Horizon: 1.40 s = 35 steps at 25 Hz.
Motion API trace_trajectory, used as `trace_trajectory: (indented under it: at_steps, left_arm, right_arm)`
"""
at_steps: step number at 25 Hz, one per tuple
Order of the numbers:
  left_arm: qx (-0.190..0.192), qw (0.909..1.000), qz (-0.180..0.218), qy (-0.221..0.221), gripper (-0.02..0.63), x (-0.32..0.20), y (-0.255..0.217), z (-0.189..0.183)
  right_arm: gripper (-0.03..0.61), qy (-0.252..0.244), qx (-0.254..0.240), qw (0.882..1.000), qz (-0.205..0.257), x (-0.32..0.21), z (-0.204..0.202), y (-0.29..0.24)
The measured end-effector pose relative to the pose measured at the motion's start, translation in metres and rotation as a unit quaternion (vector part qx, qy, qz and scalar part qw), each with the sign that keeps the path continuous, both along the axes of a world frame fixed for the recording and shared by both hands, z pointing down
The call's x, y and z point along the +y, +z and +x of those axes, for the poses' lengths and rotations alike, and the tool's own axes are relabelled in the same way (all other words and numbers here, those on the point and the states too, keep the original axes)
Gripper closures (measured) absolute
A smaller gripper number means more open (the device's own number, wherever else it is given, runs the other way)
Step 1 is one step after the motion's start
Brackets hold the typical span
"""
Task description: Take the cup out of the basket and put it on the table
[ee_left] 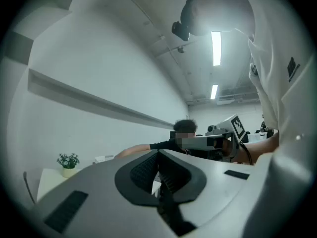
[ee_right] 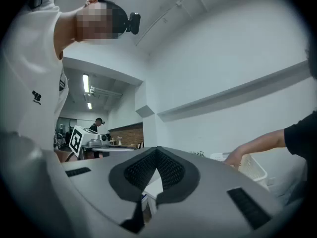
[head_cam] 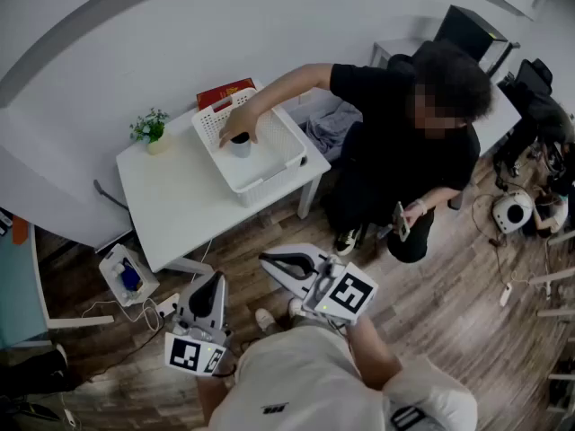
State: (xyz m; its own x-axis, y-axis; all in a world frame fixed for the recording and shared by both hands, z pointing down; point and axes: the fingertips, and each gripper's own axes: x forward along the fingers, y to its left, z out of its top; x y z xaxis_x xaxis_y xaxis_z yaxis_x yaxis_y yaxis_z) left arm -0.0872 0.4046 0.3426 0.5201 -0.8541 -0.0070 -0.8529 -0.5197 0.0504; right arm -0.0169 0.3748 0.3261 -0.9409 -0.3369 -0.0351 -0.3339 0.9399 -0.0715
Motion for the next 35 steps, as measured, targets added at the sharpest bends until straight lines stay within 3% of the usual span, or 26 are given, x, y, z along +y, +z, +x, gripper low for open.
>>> trace_trajectory:
  at_steps: [9, 15, 22, 35]
  left_arm:
    - [-0.013, 0.9998, 0.008, 0.011, 0.604, -0.002, -0.001, 0.023]
    - [-0.018, 0.9998, 0.009, 0.009, 0.604, -0.009, -0.003, 0.033]
    - [-0.021, 0.9998, 0.006, 0.002, 0.604, -0.021, -0.004, 0.047]
    - [-0.013, 0.9997, -0.001, 0.018, 0.604, -0.080, 0.007, 0.018]
  right_arm:
    - [0.566, 0.000, -0.006, 1.000, 0.006, 0.002, 0.019, 0.006]
    - [0.566, 0.002, -0.036, 0.999, -0.005, -0.004, 0.030, -0.001]
    - [0.566, -0.005, -0.027, 1.000, 0.000, -0.019, 0.043, 0.003]
    - [0.566, 0.018, -0.025, 0.999, -0.011, -0.077, 0.016, 0.013]
